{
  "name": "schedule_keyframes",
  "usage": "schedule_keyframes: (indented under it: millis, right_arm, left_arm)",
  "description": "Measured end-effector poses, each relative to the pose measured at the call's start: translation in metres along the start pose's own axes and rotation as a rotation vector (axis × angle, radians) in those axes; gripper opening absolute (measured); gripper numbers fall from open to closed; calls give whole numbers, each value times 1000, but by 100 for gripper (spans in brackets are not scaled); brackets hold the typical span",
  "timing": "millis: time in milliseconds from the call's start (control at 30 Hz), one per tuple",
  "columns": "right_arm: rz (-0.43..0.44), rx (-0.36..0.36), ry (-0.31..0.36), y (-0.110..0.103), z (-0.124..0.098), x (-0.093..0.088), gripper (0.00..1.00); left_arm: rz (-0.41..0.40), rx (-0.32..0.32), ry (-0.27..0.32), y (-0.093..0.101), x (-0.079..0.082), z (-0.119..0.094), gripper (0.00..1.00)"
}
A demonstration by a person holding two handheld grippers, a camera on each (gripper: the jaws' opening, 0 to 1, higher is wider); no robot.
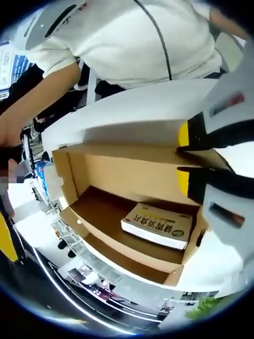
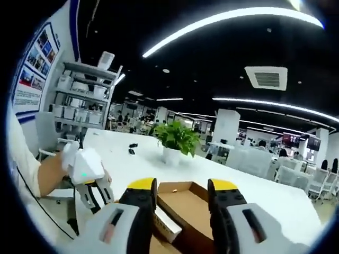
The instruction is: Operate the shoe box by opening the lid, removing the specified soft item, and placing it in the target area until the item is outside and the box remains undamaged.
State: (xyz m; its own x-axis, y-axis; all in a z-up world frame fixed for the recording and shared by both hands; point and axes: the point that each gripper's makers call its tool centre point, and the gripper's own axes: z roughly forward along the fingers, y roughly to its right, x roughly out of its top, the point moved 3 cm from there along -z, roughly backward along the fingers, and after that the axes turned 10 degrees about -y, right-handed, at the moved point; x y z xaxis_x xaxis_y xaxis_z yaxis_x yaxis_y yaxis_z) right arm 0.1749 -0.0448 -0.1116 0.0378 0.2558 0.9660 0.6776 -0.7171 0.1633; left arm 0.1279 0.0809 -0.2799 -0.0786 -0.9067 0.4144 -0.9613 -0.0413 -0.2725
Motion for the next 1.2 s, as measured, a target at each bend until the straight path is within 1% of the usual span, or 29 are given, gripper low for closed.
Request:
schedule_keyframes:
  millis: [33, 100, 167, 233, 300, 333, 367, 400, 433, 467, 500, 533, 633, 667, 700, 733, 767, 800, 833, 867, 900, 933, 1000, 1067, 1133, 1200]
  right_arm:
    - [33, -1, 6, 2, -1, -4, 45]
    - [112, -14, 43, 7, -8, -14, 44]
    - [124, -11, 61, 10, -12, -22, 44]
    - [162, -10, 54, 11, -13, -28, 45]
    - [169, 5, 64, 7, -12, -29, 45]
    - [179, 39, 56, 2, -9, -31, 44]
    - [183, 46, 48, 0, -8, -32, 43]
    - [174, 30, 42, -1, -6, -33, 40]
    - [134, -11, 26, 2, -4, -36, 36]
    - [112, -39, 1, 3, -2, -40, 36]
    - [128, -73, -25, 5, 1, -46, 38]
    - [136, -75, -32, 6, 2, -47, 44]
    - [159, -87, -38, 9, 6, -53, 49]
    - [167, -92, -40, 10, 7, -54, 52]
    - [161, -109, -38, 11, 9, -55, 56]
    - [132, -142, -25, 15, 9, -54, 58]
    - [142, -128, -22, 12, 11, -54, 55]
    - [160, -115, -21, 11, 11, -54, 48]
    - [184, -90, -14, 7, 12, -54, 45]
    - [174, -78, 2, 4, 13, -52, 46]
    - [172, -77, 1, 2, 12, -51, 47]
    - [160, -75, 4, 0, 13, -49, 47]
    - [111, -118, 16, 2, 10, -46, 43]
    - [79, -154, 21, 3, 7, -44, 42]
    - [65, -164, 12, 4, 4, -44, 41]
    - [54, -170, 11, 5, 1, -42, 36]
  left_arm:
    - [0, -2, -1, 0, 0, 0, 12]
    - [-8, -10, -3, -1, 0, 0, 12]
    - [-7, -16, -1, -1, 0, 0, 12]
    - [-11, -23, 2, -2, 0, 0, 11]
    - [-22, -34, 3, -2, 0, -1, 10]
    - [-39, -43, 3, -3, 1, -1, 10]
    - [-39, -43, 2, -3, 1, 0, 10]
    - [-39, -42, 1, -2, 1, 0, 10]
    - [-32, -36, -2, -1, 1, 0, 10]
    - [-22, -32, -4, 0, 1, 0, 10]
    - [-12, -32, 0, -1, 1, 0, 10]
    - [-11, -33, 1, -1, 1, -1, 10]
    - [-24, -39, -9, -1, 1, -1, 9]
    - [-28, -41, -13, -1, 1, -1, 9]
    - [-27, -39, -11, -1, 1, -1, 9]
    - [-29, -38, -9, -1, 1, -1, 9]
    - [-31, -36, -7, -1, 1, -1, 9]
    - [-33, -33, -3, -1, 1, -1, 10]
    - [-34, -29, 3, -2, 1, -1, 10]
    - [-35, -24, 11, -2, 0, -2, 10]
    - [-40, -22, 24, -2, 1, -2, 10]
    - [-49, -22, 28, -3, 2, -2, 10]
    - [-47, -20, 27, -2, 2, -2, 10]
    - [-43, -19, 30, -2, 2, -2, 10]
    - [-45, -21, 32, -2, 3, -2, 10]
    - [-46, -25, 32, -2, 3, -2, 10]
